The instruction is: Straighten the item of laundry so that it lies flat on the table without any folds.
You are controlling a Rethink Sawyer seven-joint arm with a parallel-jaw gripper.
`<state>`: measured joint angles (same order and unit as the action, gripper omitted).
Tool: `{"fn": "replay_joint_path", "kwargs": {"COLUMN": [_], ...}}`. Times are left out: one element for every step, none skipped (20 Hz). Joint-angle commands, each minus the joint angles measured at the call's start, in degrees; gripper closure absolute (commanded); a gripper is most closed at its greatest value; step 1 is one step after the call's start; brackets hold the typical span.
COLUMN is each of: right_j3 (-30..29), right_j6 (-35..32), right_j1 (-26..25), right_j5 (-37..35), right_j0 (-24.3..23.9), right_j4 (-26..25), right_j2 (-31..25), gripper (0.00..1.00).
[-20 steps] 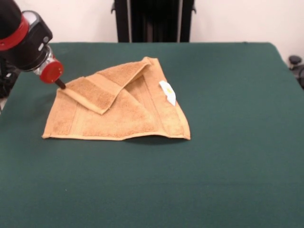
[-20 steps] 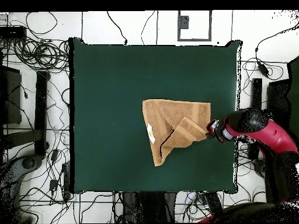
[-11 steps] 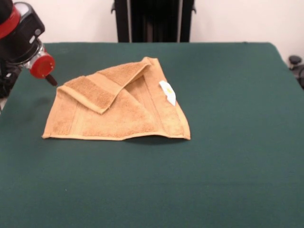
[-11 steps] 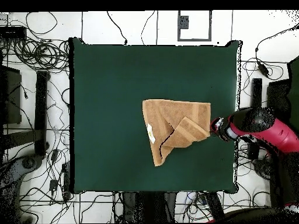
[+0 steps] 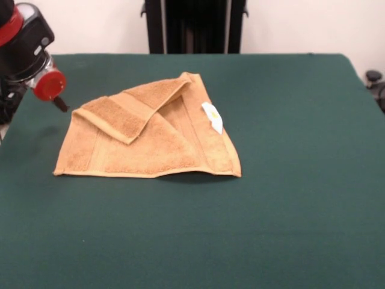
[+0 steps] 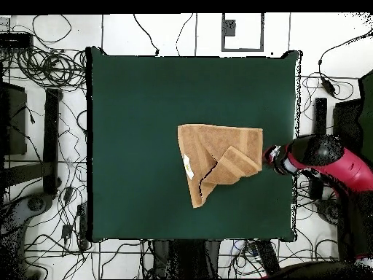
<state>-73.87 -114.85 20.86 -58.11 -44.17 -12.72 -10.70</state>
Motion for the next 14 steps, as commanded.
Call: {"fn": "replay_joint_path", "kwargs": {"right_j3": [-8.6, -8.8, -9.0, -9.2, -9.7, -10.0, -10.2, -10.5, -11.3, -11.6, -11.4, -11.6, -12.0, -12.5], "right_j6": [5.4, 4.9, 4.1, 3.7, 2.9, 2.4, 1.5, 1.0, 0.1, -0.1, -0.7, -0.9, -1.7, -2.3], "right_j1": [-2.4, -2.7, -3.4, -3.7, -4.2, -4.3, -4.5, -4.5, -4.1, -4.0, -4.3, -4.3, -4.2, -4.1], "right_j5": [10.8, 12.1, 14.2, 15.5, 18.1, 19.4, 21.2, 21.8, 23.4, 23.9, 24.7, 25.2, 26.5, 27.5], "right_j0": [0.6, 0.5, 0.4, 0.2, -0.1, -0.2, -0.2, -0.2, -0.2, -0.2, 0.0, 0.1, 0.1, 0.2], "right_j4": [-0.1, 0.1, 0.3, 0.5, 0.5, 0.5, 0.4, 0.5, 0.5, 0.6, 0.7, 0.9, 1.1, 1.2], "right_j2": [-7.9, -8.1, -8.5, -8.7, -9.1, -9.2, -9.2, -9.1, -9.0, -9.0, -8.7, -8.6, -8.5, -8.3], "gripper": [1.0, 1.0, 1.0, 1.0, 1.0, 1.0, 1.0, 1.0, 1.0, 1.0, 1.0, 1.0, 1.0, 1.0]}}
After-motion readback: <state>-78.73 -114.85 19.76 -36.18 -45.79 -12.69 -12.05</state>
